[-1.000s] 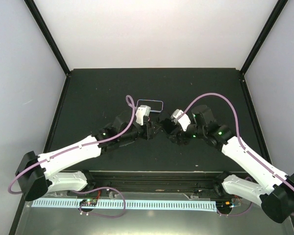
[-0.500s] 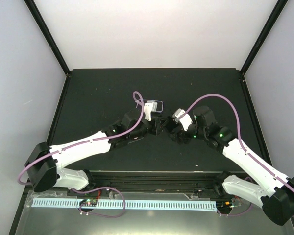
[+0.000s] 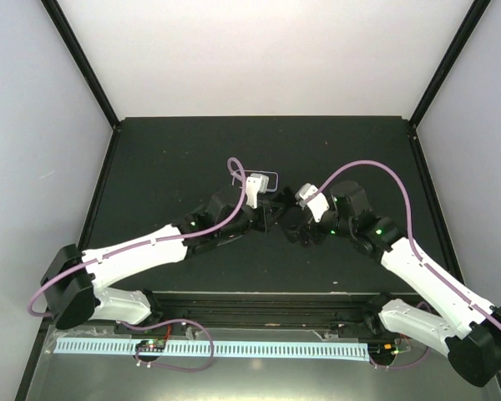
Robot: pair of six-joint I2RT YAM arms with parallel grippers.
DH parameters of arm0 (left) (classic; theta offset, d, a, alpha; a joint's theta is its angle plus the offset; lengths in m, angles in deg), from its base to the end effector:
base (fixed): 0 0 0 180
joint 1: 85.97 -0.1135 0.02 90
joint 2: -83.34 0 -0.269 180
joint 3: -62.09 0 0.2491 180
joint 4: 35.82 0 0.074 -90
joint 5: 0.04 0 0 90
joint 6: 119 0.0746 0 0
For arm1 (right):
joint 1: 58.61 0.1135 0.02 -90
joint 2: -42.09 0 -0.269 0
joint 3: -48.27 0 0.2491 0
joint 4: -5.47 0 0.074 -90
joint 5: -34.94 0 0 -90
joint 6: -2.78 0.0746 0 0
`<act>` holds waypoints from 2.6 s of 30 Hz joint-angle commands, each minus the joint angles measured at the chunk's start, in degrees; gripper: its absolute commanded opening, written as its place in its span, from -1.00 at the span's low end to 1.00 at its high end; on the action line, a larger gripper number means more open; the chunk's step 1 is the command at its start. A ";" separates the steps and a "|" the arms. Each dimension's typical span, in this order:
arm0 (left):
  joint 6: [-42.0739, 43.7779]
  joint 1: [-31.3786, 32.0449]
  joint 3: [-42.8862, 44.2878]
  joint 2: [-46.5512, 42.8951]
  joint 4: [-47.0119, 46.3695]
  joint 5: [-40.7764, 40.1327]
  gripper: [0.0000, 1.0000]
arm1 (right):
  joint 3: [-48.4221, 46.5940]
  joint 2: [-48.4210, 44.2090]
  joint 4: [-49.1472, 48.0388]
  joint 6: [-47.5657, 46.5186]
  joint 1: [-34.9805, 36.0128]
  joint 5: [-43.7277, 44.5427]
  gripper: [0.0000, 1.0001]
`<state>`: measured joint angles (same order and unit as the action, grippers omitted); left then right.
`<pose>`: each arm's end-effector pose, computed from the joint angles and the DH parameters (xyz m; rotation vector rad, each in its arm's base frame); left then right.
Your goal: Take the phone out of the phone case
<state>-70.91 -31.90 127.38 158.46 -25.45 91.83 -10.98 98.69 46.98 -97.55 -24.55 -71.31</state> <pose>0.1951 -0.2733 0.2797 0.2463 2.0867 -1.1120 0.1823 0.1484 0.2582 -1.0000 2.0411 0.5399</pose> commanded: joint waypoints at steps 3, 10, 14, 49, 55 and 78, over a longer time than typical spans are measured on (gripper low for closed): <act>15.37 -2.18 3.61 -10.84 9.05 0.22 -0.97 | -4.34 -3.13 1.86 -1.06 -0.05 -7.23 0.99; 34.88 -4.56 3.95 -21.75 24.17 15.80 -0.97 | -11.24 -1.91 12.15 -6.39 -0.04 -20.87 0.94; 41.36 -4.72 3.11 -26.24 26.31 25.79 -0.97 | -12.80 0.76 14.74 -11.15 0.03 -31.32 0.73; 37.76 -16.65 -5.76 -32.41 12.80 44.24 -0.08 | -27.44 14.77 18.89 -13.50 7.04 -39.38 -0.99; 37.52 -16.67 -5.98 -31.60 12.20 45.65 -0.25 | -27.63 15.00 18.88 -12.59 7.10 -38.53 -0.99; 36.20 -16.63 -5.57 -28.42 12.54 47.82 -0.97 | -28.94 14.25 18.88 -12.27 7.08 -36.39 -0.99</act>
<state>-35.94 -48.91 121.47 129.82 -12.17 136.49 -37.27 114.07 69.38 -111.21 -17.51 -106.17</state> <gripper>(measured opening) 0.098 0.078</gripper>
